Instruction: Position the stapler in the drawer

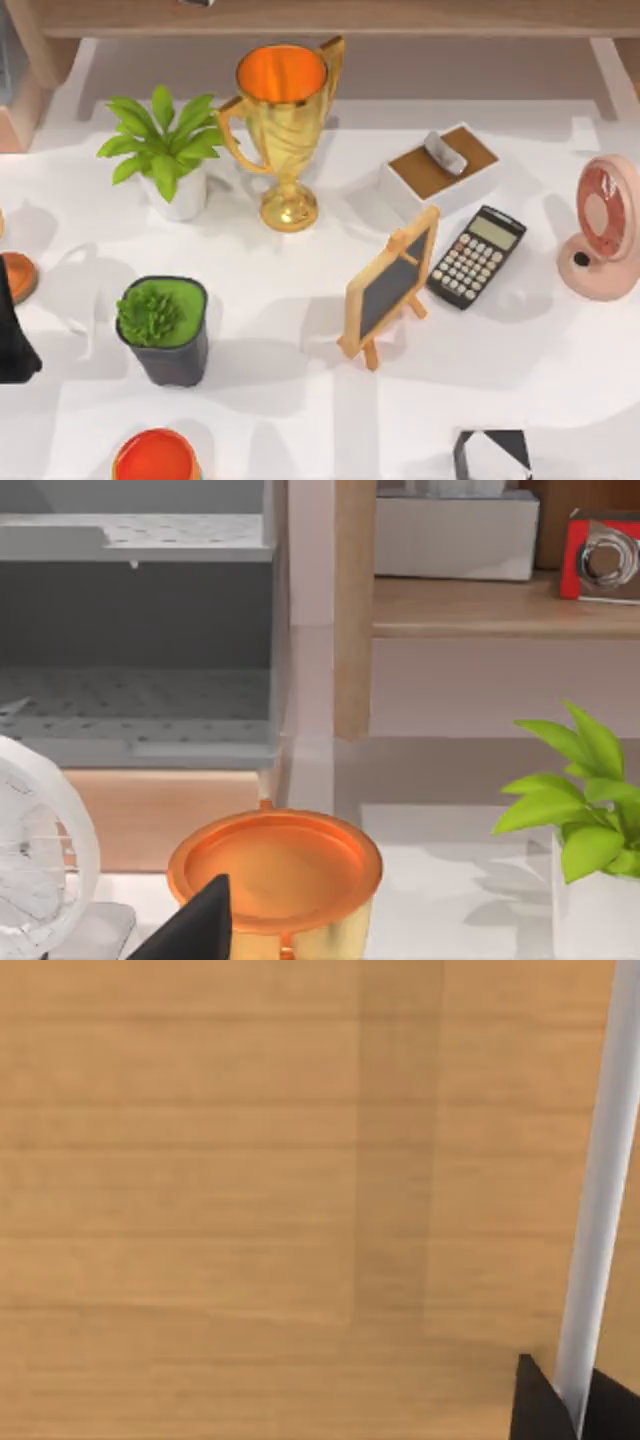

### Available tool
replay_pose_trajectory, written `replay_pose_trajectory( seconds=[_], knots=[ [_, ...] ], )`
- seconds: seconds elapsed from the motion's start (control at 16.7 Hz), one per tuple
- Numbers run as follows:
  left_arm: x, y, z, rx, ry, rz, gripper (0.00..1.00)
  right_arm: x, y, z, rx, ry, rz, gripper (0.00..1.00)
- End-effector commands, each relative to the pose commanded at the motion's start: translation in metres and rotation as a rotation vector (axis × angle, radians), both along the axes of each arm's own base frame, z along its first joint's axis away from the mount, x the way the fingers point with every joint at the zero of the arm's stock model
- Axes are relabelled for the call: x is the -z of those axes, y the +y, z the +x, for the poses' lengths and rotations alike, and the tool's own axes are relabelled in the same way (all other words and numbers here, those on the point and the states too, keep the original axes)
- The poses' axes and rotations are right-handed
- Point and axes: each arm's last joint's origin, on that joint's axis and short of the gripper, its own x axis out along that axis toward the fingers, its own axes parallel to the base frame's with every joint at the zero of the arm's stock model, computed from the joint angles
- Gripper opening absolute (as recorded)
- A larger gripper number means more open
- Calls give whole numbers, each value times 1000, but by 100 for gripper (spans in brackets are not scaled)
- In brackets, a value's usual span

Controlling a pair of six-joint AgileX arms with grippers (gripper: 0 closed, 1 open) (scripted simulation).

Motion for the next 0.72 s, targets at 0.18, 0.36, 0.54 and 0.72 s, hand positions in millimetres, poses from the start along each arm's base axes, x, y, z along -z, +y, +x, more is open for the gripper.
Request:
replay_pose_trajectory(
  seconds=[0.18, 0.36, 0.54, 0.72],
  knots=[
    [0, 0, 0, 0, 0, 0, 100, -1, 0, -6, 1, -6, -2, 0],
    [0, 0, 0, 0, 0, 0, 100, -1, 0, -6, 1, -5, -1, 0],
    [0, 0, 0, 0, 0, 0, 100, 1, 0, -24, -2, -1, 1, 0],
    [0, 0, 0, 0, 0, 0, 100, 1, 1, -53, -1, 4, 2, 0]
  ],
)
